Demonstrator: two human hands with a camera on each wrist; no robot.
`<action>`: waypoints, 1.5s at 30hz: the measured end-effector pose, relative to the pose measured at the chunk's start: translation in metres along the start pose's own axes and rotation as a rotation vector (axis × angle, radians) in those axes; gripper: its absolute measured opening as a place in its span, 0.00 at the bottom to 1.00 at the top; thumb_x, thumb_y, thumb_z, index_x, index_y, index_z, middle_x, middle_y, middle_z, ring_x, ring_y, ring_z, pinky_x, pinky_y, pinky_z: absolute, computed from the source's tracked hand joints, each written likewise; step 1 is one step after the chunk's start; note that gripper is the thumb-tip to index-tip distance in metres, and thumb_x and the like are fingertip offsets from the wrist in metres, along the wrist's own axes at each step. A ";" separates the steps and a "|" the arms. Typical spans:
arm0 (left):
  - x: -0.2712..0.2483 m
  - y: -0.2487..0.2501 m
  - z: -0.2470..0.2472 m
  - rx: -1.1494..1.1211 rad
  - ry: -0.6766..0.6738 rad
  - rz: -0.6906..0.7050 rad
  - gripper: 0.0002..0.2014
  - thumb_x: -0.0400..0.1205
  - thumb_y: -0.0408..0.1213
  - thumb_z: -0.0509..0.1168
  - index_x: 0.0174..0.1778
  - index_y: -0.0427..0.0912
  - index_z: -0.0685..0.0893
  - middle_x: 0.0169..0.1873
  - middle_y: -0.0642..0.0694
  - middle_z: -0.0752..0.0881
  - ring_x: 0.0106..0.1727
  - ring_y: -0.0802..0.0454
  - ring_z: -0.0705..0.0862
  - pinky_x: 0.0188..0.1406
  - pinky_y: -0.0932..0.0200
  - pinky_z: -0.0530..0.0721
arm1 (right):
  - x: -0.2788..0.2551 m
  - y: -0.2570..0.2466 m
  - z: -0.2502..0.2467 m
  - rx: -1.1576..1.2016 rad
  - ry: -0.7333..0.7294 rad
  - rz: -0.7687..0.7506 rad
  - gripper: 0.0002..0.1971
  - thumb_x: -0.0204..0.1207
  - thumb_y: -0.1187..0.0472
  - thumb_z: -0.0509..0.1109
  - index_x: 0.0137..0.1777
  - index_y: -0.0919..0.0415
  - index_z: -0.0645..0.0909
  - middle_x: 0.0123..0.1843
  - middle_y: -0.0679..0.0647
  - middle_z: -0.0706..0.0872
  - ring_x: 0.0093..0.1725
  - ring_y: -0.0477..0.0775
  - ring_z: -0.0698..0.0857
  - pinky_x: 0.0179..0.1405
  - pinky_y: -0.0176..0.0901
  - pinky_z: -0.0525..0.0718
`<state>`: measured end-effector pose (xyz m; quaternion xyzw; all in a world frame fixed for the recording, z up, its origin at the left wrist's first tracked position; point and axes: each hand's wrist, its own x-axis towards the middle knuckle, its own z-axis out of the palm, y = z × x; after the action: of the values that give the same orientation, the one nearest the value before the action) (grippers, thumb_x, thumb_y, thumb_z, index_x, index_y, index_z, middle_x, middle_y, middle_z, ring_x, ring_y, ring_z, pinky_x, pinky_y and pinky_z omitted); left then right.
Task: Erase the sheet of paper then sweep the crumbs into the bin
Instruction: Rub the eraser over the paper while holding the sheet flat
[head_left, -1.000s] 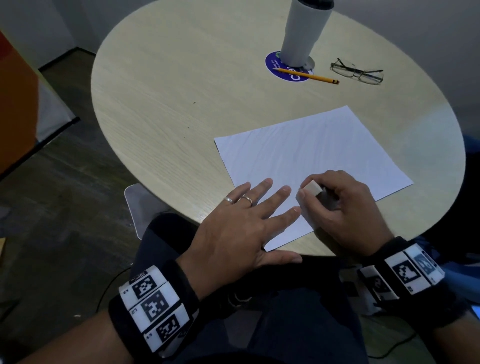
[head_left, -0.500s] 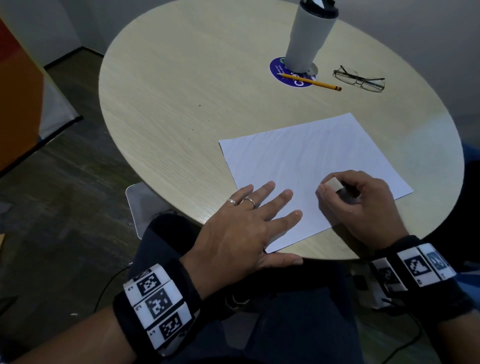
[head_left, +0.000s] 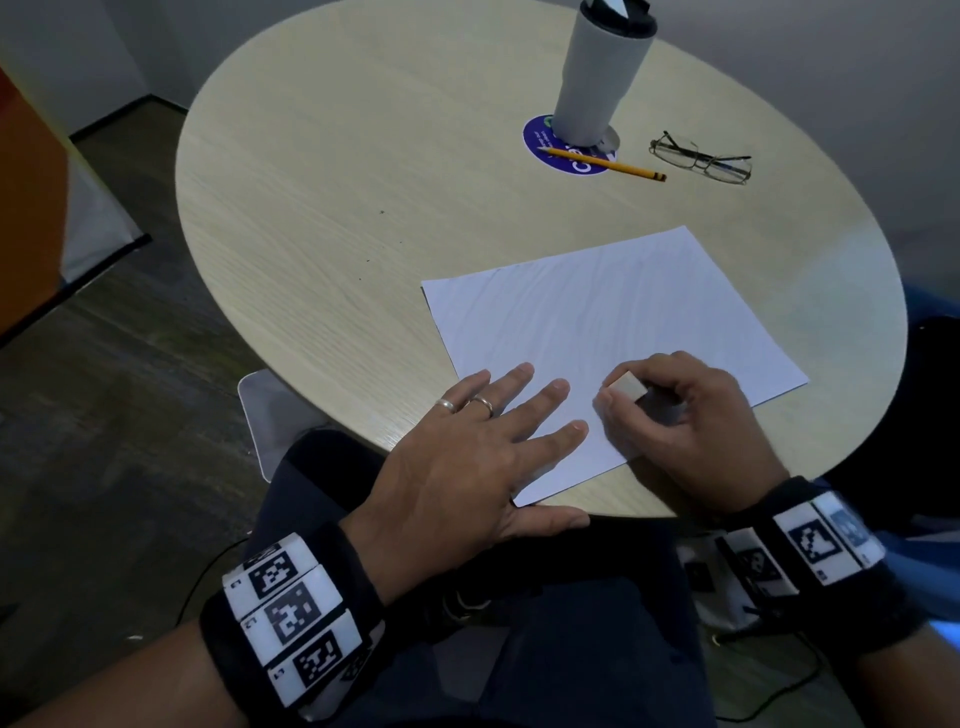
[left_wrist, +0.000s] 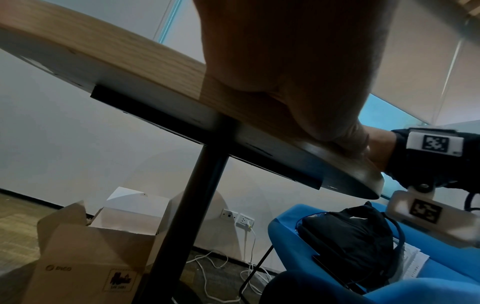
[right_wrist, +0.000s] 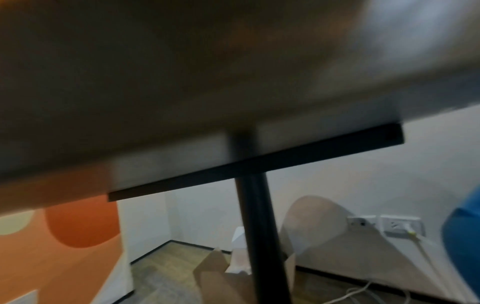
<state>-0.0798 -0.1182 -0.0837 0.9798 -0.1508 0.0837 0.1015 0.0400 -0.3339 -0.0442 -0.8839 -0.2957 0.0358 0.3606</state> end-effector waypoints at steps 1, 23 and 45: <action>0.000 0.000 0.000 -0.002 -0.001 0.000 0.38 0.85 0.77 0.52 0.83 0.58 0.77 0.88 0.49 0.70 0.90 0.43 0.65 0.88 0.41 0.65 | 0.003 0.005 -0.006 0.029 0.013 0.039 0.05 0.80 0.57 0.80 0.43 0.47 0.92 0.42 0.42 0.92 0.49 0.51 0.87 0.52 0.51 0.85; 0.001 0.000 0.000 -0.014 0.006 -0.004 0.37 0.84 0.77 0.52 0.83 0.58 0.78 0.87 0.49 0.71 0.90 0.42 0.66 0.88 0.41 0.64 | 0.005 0.008 -0.019 0.012 0.054 0.044 0.08 0.79 0.62 0.81 0.41 0.48 0.92 0.41 0.39 0.92 0.47 0.47 0.87 0.50 0.41 0.82; -0.002 -0.002 -0.001 -0.038 0.031 0.008 0.38 0.85 0.76 0.55 0.79 0.50 0.79 0.88 0.46 0.71 0.90 0.44 0.65 0.87 0.42 0.66 | -0.003 0.001 -0.024 0.126 -0.119 0.061 0.06 0.81 0.65 0.81 0.42 0.57 0.93 0.36 0.51 0.92 0.39 0.50 0.89 0.45 0.36 0.83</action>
<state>-0.0811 -0.1159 -0.0833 0.9756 -0.1547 0.0966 0.1224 0.0451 -0.3506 -0.0282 -0.8643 -0.2868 0.1176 0.3962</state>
